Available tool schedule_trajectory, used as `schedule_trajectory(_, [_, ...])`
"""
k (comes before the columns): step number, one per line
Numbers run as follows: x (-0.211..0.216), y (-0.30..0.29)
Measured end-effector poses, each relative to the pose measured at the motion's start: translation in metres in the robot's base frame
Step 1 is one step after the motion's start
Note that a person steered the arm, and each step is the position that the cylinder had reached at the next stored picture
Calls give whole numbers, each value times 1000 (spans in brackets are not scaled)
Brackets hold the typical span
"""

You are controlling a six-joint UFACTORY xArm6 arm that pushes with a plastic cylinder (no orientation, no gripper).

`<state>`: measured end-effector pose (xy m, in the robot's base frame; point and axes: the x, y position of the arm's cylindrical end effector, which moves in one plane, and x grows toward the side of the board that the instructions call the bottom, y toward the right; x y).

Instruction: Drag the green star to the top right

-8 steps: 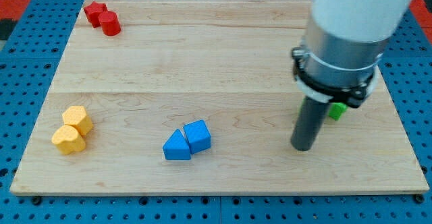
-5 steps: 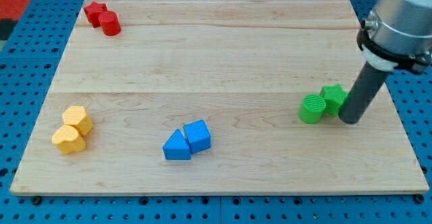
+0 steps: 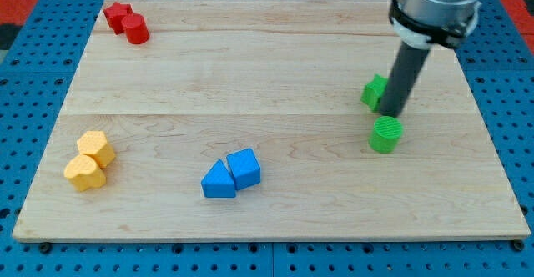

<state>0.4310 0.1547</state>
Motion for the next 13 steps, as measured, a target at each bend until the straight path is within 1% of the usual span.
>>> schedule_trajectory(2, [-77,-13])
schedule_trajectory(3, [-90,-59])
schedule_trajectory(4, [-112,-73])
schedule_trajectory(5, [-120,-33])
schedule_trajectory(6, [-113,-12])
schedule_trajectory(7, [-87,-3])
schedule_trajectory(8, [-78,16])
schedule_trajectory(9, [-107,33])
schedule_trajectory(10, [-143,35])
schedule_trajectory(11, [-146,44])
schedule_trajectory(12, [-88,78])
schedule_trajectory(13, [-19,94])
